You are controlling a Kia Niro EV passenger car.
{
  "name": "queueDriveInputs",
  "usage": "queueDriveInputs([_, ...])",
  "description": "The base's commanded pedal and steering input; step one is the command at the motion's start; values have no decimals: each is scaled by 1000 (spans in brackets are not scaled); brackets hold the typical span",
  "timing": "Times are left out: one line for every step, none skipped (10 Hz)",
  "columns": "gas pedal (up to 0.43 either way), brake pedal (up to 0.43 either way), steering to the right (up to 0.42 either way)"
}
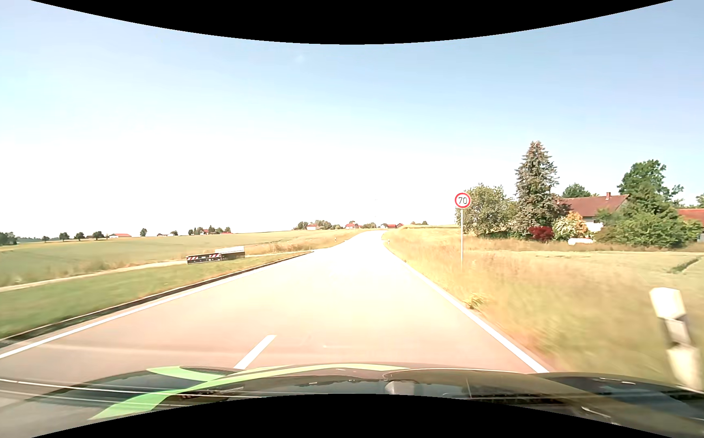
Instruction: Follow the waypoints while adhering to traffic rules and regulations
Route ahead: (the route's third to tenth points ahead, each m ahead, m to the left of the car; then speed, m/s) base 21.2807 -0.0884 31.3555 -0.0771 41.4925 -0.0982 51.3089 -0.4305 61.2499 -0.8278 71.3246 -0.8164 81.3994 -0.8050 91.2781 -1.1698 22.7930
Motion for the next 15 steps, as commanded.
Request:
queueDriveInputs([209, 0, -6])
queueDriveInputs([189, 0, -6])
queueDriveInputs([157, 0, -6])
queueDriveInputs([157, 0, -4])
queueDriveInputs([177, 0, -1])
queueDriveInputs([197, 0, 4])
queueDriveInputs([209, 0, 4])
queueDriveInputs([228, 0, 4])
queueDriveInputs([228, 0, 4])
queueDriveInputs([240, 0, 3])
queueDriveInputs([248, 0, 2])
queueDriveInputs([248, 0, 1])
queueDriveInputs([248, 0, 1])
queueDriveInputs([240, 0, 0])
queueDriveInputs([228, 0, 1])
